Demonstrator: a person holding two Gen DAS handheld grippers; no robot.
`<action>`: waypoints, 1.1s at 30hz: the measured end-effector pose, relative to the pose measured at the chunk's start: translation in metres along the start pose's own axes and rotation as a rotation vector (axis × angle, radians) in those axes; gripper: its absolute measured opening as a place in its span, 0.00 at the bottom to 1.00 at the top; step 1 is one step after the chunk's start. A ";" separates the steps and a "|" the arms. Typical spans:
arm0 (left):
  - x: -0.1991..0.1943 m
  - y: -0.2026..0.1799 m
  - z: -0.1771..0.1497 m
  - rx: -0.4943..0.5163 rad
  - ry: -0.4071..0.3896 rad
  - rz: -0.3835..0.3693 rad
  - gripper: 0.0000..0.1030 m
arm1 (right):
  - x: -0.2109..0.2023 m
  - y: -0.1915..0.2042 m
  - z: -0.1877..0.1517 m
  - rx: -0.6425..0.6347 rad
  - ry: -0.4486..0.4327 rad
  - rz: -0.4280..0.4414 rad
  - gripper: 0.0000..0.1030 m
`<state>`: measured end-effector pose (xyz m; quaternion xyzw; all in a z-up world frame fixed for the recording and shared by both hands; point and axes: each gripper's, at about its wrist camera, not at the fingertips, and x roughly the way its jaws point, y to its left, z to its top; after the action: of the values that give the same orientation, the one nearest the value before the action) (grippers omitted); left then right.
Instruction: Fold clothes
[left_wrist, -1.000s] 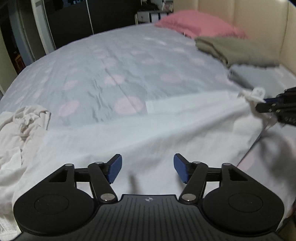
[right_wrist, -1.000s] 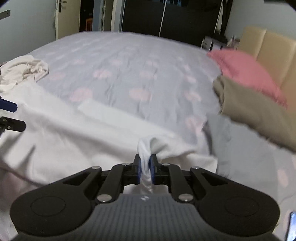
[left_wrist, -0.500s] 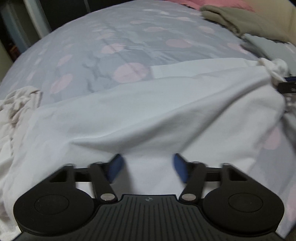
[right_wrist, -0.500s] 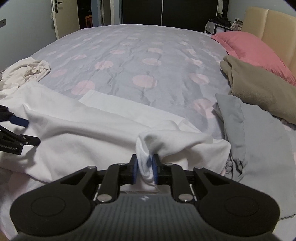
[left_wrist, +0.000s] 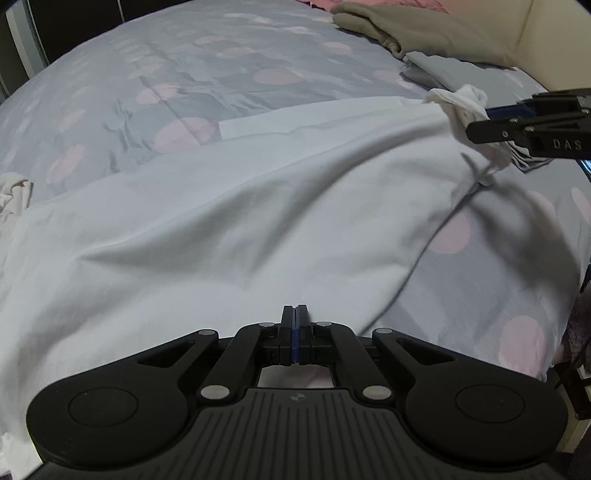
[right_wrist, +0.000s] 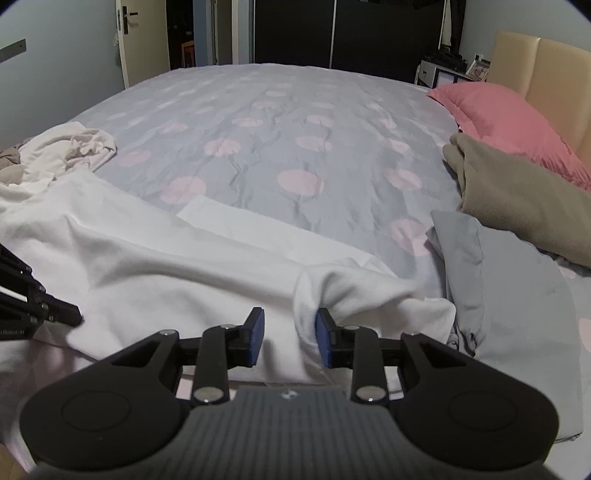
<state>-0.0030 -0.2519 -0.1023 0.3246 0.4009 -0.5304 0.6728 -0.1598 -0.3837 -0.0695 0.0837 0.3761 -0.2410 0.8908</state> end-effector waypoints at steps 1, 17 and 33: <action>-0.003 -0.002 -0.002 0.004 -0.007 0.006 0.00 | -0.002 0.001 0.000 -0.002 -0.004 0.001 0.35; -0.011 -0.030 -0.057 0.261 -0.003 0.241 0.60 | -0.022 0.052 -0.018 -0.206 -0.016 0.138 0.66; -0.030 0.008 -0.040 0.034 -0.168 0.294 0.07 | 0.039 0.095 -0.060 -0.789 -0.010 -0.179 0.56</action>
<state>-0.0064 -0.2024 -0.0944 0.3458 0.2823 -0.4583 0.7686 -0.1276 -0.2952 -0.1428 -0.2989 0.4412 -0.1554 0.8317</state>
